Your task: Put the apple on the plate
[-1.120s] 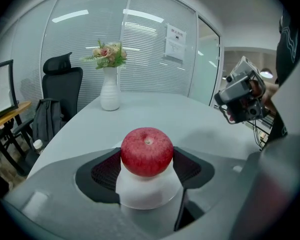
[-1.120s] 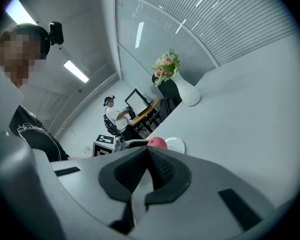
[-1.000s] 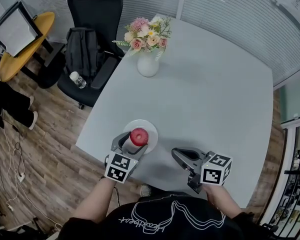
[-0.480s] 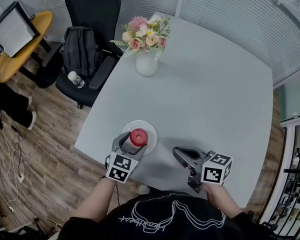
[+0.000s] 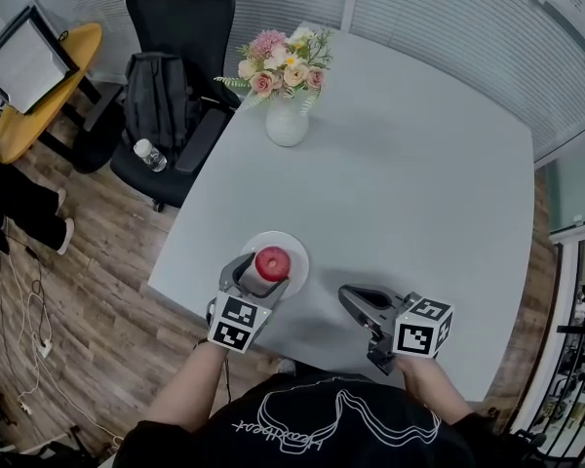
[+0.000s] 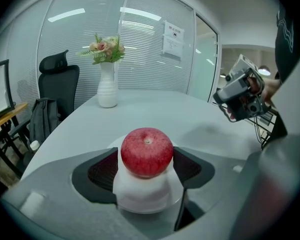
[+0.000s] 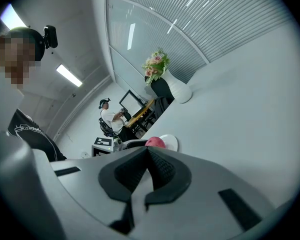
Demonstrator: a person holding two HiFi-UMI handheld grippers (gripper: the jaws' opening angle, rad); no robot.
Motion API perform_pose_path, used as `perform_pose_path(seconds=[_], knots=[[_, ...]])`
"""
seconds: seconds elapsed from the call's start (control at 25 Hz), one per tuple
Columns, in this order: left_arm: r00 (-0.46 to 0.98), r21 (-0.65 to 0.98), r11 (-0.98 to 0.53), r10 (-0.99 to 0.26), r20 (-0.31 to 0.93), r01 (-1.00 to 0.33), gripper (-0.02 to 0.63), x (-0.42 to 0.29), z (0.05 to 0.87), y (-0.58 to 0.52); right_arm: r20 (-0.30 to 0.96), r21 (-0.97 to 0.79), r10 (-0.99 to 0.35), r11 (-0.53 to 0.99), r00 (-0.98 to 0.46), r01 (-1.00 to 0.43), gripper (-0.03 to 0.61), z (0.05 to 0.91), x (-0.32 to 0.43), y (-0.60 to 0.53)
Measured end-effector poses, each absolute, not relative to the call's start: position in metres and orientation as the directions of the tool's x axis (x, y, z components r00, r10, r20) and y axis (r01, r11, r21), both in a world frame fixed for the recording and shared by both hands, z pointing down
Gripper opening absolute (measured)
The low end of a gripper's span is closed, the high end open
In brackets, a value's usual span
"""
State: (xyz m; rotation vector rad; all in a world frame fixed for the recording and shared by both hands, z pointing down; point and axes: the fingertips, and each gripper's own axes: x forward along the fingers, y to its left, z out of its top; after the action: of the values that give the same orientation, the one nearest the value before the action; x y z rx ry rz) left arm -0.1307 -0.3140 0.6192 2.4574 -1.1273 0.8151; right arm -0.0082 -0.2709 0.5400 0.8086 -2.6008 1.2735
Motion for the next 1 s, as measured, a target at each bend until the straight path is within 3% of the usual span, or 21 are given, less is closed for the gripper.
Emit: perform_pose_path(seconds=[0.56, 1.0], knots=[[0.53, 0.051, -0.615, -0.631, 0.566, -0.786, 0.336, -0.136, 0.593, -0.296, 0.313, -0.694, -0.422, 0.51, -0.851, -0.508, 0.008, 0.53, -0.016, -0.248], [0.694, 0.332, -0.61, -0.62, 0.367, -0.72, 0.323, -0.137, 0.488, -0.256, 0.251, -0.551, -0.426, 0.675, -0.869, -0.49, 0.008, 0.482, -0.037, -0.232]])
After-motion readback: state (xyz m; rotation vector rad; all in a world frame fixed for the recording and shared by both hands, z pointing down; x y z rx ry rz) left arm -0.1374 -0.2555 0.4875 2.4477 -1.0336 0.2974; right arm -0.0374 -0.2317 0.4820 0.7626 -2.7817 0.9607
